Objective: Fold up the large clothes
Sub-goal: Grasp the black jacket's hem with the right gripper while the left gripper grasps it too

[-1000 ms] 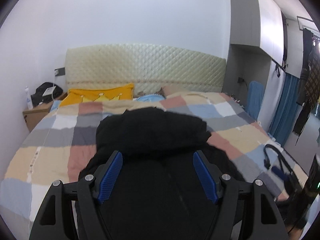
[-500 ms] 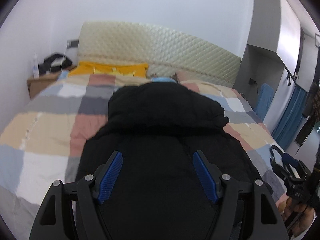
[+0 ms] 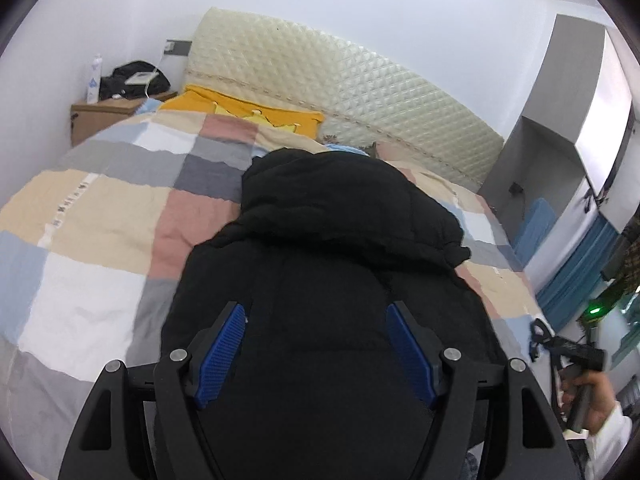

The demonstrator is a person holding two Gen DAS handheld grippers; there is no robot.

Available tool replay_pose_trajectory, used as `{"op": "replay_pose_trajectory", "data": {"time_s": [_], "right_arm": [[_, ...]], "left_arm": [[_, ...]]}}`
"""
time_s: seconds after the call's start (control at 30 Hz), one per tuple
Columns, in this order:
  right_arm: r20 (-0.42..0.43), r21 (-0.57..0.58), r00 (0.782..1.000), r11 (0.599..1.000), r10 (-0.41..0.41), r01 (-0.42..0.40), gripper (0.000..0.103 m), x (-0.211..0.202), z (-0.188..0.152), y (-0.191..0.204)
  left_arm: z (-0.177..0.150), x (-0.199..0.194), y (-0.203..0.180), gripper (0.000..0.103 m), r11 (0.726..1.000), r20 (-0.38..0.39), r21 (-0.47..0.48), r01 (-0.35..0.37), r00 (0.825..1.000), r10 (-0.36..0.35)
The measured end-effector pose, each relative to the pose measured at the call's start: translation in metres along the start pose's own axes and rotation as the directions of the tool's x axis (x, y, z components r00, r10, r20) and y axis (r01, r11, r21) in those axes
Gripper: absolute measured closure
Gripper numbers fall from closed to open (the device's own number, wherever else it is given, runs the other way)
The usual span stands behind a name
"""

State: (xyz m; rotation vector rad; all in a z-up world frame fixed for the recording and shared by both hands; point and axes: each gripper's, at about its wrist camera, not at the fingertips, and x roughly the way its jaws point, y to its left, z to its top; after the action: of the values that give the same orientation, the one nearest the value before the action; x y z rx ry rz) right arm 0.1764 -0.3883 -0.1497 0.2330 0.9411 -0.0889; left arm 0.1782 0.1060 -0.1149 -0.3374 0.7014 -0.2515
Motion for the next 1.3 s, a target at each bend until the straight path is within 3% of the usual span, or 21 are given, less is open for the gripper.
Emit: {"op": "replay_pose_trajectory", "data": {"time_s": [0.1, 0.13, 0.2, 0.33, 0.47, 0.6, 0.7, 0.77, 0.83, 0.87, 0.93, 1.0, 1.13, 1.23, 1.3], "right_arm": [[-0.127, 0.203, 0.985, 0.975, 0.115, -0.088, 0.001, 0.033, -0.012, -0.041], [-0.174, 0.321, 0.963, 0.937, 0.205, -0.141, 0.000, 0.048, -0.023, -0.057], [-0.219, 0.423, 0.922, 0.883, 0.320, -0.206, 0.000, 0.065, -0.037, -0.068], [-0.254, 0.406, 0.905, 0.887, 0.342, -0.221, 0.001, 0.067, -0.046, -0.060], [-0.325, 0.369, 0.888, 0.908, 0.325, -0.198, 0.001, 0.077, -0.049, -0.048], [-0.385, 0.352, 0.857, 0.913, 0.342, -0.206, 0.018, 0.091, -0.055, -0.039], [-0.405, 0.307, 0.853, 0.928, 0.329, -0.212, 0.025, 0.092, -0.055, -0.026], [-0.409, 0.277, 0.853, 0.935, 0.323, -0.222, 0.038, 0.092, -0.054, -0.016], [-0.393, 0.257, 0.858, 0.935, 0.332, -0.244, 0.063, 0.088, -0.050, -0.007], [-0.382, 0.253, 0.861, 0.934, 0.337, -0.254, 0.067, 0.086, -0.048, -0.005], [-0.348, 0.244, 0.870, 0.930, 0.348, -0.275, 0.081, 0.078, -0.044, -0.002], [-0.323, 0.245, 0.873, 0.923, 0.366, -0.297, 0.087, 0.073, -0.040, -0.001], [-0.256, 0.241, 0.876, 0.904, 0.409, -0.352, 0.091, 0.062, -0.032, 0.003], [-0.210, 0.249, 0.880, 0.894, 0.425, -0.373, 0.092, 0.054, -0.027, 0.009], [-0.194, 0.223, 0.895, 0.907, 0.402, -0.358, 0.092, 0.048, -0.026, 0.016]], "left_arm": [[-0.001, -0.001, 0.001, 0.030, 0.999, -0.007, -0.017, 0.037, 0.999, -0.037], [-0.001, -0.001, 0.001, 0.030, 0.999, -0.007, -0.022, 0.043, 0.999, -0.043], [-0.002, -0.001, 0.001, 0.030, 0.999, -0.010, -0.030, 0.046, 0.999, -0.046], [-0.005, 0.000, 0.005, 0.030, 0.994, -0.026, -0.071, 0.081, 0.996, -0.083], [-0.008, 0.003, 0.013, 0.030, 0.992, -0.038, -0.112, 0.063, 0.997, -0.067], [-0.009, 0.005, 0.024, 0.030, 0.986, -0.053, -0.154, 0.061, 0.996, -0.070], [-0.005, 0.006, 0.033, 0.030, 0.978, -0.067, -0.195, 0.081, 0.993, -0.096], [0.001, 0.006, 0.038, 0.030, 0.969, -0.057, -0.221, 0.110, 0.991, -0.125], [0.013, 0.001, 0.043, 0.030, 0.960, -0.039, -0.241, 0.142, 0.987, -0.156], [0.019, -0.002, 0.045, 0.030, 0.959, -0.039, -0.240, 0.154, 0.985, -0.168], [0.029, -0.007, 0.054, 0.025, 0.957, -0.048, -0.237, 0.169, 0.981, -0.185], [0.036, -0.009, 0.070, 0.009, 0.948, -0.084, -0.259, 0.184, 0.974, -0.212], [0.028, 0.008, 0.118, 0.009, 0.901, -0.210, -0.378, 0.213, 0.928, -0.308], [0.012, 0.028, 0.150, 0.009, 0.874, -0.309, -0.460, 0.154, 0.895, -0.321], [0.000, 0.041, 0.164, 0.009, 0.855, -0.349, -0.500, 0.139, 0.871, -0.345]]}}
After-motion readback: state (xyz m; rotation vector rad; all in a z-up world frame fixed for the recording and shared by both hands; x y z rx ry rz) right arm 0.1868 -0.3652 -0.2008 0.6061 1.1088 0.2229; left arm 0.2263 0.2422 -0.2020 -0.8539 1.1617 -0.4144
